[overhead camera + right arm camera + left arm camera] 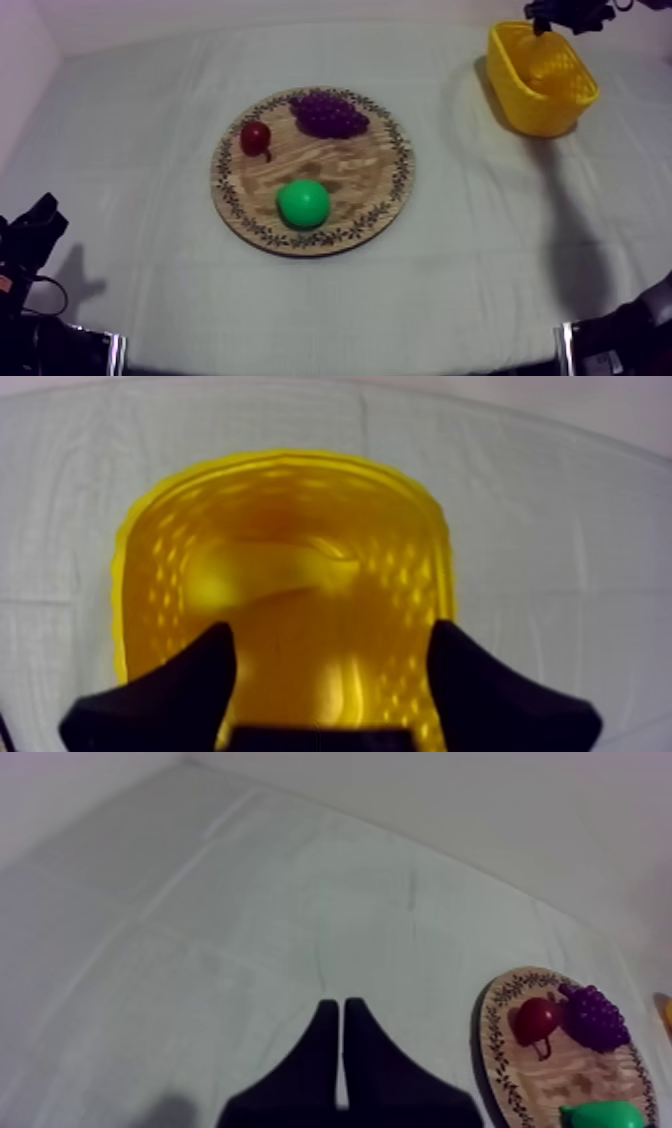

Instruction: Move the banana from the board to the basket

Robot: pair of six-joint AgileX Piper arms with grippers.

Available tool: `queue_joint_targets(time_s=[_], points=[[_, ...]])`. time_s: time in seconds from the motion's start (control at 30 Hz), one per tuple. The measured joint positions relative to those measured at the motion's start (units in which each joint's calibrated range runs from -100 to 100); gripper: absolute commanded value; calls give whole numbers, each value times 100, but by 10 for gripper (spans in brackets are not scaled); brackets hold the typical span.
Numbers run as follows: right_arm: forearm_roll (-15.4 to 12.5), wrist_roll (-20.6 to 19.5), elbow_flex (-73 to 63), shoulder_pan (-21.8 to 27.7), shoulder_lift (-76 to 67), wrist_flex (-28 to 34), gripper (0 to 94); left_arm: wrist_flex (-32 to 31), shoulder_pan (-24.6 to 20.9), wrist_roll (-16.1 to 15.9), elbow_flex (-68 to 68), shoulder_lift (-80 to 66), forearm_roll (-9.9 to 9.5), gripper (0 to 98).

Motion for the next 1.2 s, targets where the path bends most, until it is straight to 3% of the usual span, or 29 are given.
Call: queue_joint_targets(time_s=[0.17, 0.3, 0.77, 1.03, 1.2], points=[[-31, 8, 573, 32, -740, -365, 129, 0, 0, 0, 0, 0, 0, 1], [-31, -92, 1252, -13, -1468, -793, 36, 0, 0, 0, 0, 0, 0, 1], [-193, -369, 4534, -83, -5049, -2759, 7, 0, 0, 0, 0, 0, 0, 1], [-866, 251, 6838, -187, -7231, -3383, 7, 0, 0, 0, 0, 0, 0, 1], [-899, 526, 8093, -344, -8547, -3146, 7, 0, 0, 0, 0, 0, 0, 1]])
